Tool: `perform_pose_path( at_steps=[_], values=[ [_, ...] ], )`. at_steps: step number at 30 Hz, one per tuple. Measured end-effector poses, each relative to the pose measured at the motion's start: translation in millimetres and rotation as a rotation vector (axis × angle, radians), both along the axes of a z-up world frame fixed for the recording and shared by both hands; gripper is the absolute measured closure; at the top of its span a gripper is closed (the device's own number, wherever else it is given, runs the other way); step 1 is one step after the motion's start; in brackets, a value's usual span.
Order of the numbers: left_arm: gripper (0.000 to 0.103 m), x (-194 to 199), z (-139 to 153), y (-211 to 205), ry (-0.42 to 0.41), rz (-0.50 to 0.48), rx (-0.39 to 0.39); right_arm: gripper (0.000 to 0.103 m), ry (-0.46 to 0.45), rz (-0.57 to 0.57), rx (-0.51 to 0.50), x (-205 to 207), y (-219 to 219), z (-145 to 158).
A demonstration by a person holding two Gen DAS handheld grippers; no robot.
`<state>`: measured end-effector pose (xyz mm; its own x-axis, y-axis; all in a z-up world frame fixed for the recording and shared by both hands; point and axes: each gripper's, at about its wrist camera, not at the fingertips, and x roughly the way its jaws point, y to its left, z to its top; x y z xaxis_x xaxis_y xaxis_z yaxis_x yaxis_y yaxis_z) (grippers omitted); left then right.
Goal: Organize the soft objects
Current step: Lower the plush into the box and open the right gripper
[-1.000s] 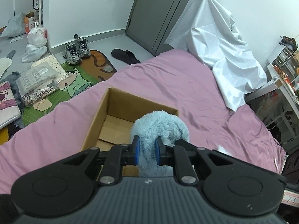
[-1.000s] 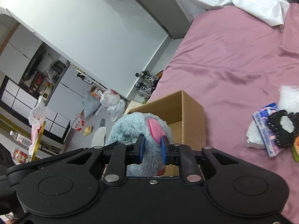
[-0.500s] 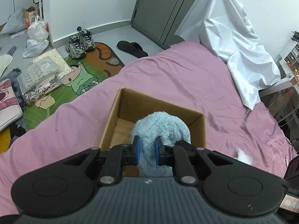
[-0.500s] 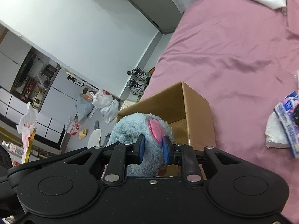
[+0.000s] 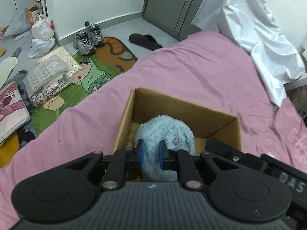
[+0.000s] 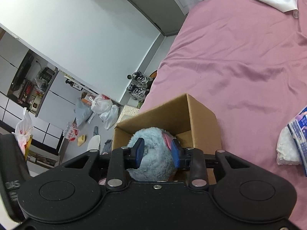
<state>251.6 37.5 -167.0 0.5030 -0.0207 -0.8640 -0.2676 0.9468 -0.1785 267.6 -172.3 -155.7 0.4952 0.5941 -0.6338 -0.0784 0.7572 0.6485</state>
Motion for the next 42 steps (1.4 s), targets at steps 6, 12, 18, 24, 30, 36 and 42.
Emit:
perform_pose_path(
  at_steps=[6, 12, 18, 24, 30, 36, 42],
  values=[
    [0.082, 2.3, 6.1, -3.7, 0.013, -0.002, 0.049, 0.063, 0.000, -0.004, -0.006, 1.2, -0.3, 3.9],
    [0.062, -5.1, 24.4, -3.8, 0.005, 0.009, 0.068, 0.052, -0.009, -0.014, -0.008, -2.7, -5.9, 11.9],
    [0.028, -15.4, 48.5, -10.6, -0.029, 0.010, 0.123, 0.039, -0.050, -0.028, -0.014, -10.9, -15.8, 24.1],
    [0.023, -30.0, 70.6, -14.5, -0.058, 0.005, 0.133, 0.027, -0.078, -0.043, -0.033, -21.3, -29.0, 36.9],
    [0.017, -46.0, 89.1, -20.7, -0.090, 0.009, 0.133, 0.016, -0.111, -0.061, -0.072, -36.9, -44.6, 52.0],
    [0.011, -62.7, 108.5, -30.6, -0.122, -0.007, 0.152, 0.012, -0.138, -0.061, -0.094, -49.4, -57.8, 66.5],
    [0.009, -77.9, 124.4, -38.3, -0.137, -0.007, 0.174, 0.004, -0.176, -0.044, -0.107, -61.9, -69.1, 81.4]
  ],
)
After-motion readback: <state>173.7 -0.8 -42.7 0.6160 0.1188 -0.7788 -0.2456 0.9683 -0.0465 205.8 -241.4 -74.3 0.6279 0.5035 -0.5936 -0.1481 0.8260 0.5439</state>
